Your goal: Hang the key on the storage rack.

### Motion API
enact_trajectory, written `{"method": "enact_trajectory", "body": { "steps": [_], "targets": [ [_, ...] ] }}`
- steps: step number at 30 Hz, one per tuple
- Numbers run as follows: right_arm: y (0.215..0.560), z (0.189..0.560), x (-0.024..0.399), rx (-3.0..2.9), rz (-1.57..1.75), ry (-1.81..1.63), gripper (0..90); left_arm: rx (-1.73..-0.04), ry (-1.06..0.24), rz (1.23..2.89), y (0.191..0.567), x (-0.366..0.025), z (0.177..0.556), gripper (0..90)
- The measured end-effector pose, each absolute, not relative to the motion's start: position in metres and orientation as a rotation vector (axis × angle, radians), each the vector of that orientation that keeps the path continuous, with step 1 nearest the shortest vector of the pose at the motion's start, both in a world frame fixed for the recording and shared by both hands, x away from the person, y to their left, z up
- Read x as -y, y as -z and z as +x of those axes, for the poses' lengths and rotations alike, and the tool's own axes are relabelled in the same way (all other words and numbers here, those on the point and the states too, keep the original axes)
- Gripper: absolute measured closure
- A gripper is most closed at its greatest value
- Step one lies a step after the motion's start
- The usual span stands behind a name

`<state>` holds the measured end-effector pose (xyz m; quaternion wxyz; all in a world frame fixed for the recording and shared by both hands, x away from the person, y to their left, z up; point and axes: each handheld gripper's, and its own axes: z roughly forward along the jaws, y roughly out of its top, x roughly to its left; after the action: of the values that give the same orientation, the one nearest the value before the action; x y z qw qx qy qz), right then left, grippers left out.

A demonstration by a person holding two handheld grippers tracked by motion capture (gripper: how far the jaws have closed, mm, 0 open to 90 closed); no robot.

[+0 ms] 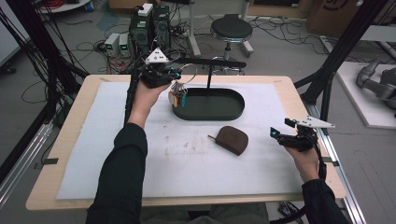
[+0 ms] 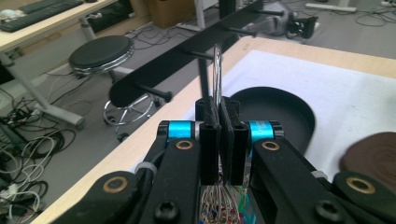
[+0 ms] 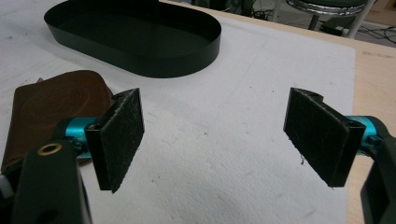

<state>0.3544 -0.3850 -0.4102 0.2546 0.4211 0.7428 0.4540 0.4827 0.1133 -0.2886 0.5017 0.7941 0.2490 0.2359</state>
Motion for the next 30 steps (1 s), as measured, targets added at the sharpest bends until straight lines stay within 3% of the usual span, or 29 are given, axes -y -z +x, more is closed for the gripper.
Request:
{"method": "enact_trajectory", "body": {
  "steps": [30],
  "targets": [
    [0.41, 0.354, 0.386, -2.012, 1.153, -1.237, 20.5, -0.75, -0.565, 1.901, 0.31, -0.121, 0.514, 86.7]
  ]
}}
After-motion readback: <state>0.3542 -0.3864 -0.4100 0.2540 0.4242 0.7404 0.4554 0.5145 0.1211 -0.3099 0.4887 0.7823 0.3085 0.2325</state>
